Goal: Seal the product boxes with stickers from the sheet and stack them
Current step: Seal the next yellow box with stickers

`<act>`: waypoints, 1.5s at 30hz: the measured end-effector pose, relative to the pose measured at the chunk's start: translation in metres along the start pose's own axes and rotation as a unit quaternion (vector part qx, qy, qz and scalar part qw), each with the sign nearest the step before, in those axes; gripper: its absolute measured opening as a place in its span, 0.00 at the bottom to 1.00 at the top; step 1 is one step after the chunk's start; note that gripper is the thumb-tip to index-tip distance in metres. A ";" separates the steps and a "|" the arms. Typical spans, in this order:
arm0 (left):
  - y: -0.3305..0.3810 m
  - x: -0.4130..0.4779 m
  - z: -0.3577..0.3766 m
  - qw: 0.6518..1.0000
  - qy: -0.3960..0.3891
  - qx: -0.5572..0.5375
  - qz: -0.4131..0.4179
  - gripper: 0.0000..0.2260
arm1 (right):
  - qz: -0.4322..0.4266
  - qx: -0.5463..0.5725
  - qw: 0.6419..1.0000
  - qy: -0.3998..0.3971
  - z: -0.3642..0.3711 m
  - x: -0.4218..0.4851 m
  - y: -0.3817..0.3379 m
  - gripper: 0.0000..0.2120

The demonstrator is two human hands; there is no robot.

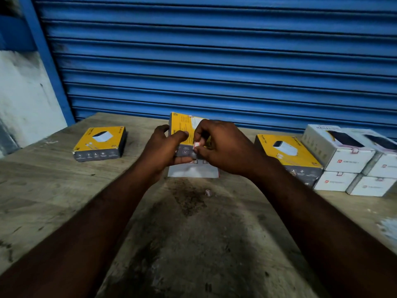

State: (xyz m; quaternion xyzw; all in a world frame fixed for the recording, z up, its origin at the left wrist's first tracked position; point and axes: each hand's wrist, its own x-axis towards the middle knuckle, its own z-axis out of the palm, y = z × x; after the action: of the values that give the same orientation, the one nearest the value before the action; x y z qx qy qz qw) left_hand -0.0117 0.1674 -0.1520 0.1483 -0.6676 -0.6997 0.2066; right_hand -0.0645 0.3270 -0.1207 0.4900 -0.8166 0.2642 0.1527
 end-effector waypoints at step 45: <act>-0.003 -0.003 -0.003 0.998 -0.055 0.039 -0.020 0.07 | 0.273 0.510 0.813 0.071 0.049 -0.010 0.010 0.39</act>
State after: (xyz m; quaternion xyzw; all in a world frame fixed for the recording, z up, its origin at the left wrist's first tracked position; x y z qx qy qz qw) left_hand -0.0080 0.1661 -0.1556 0.1309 -0.7017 -0.6842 0.1494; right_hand -0.0677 0.3098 -0.1686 0.2345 -0.6520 0.7073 -0.1400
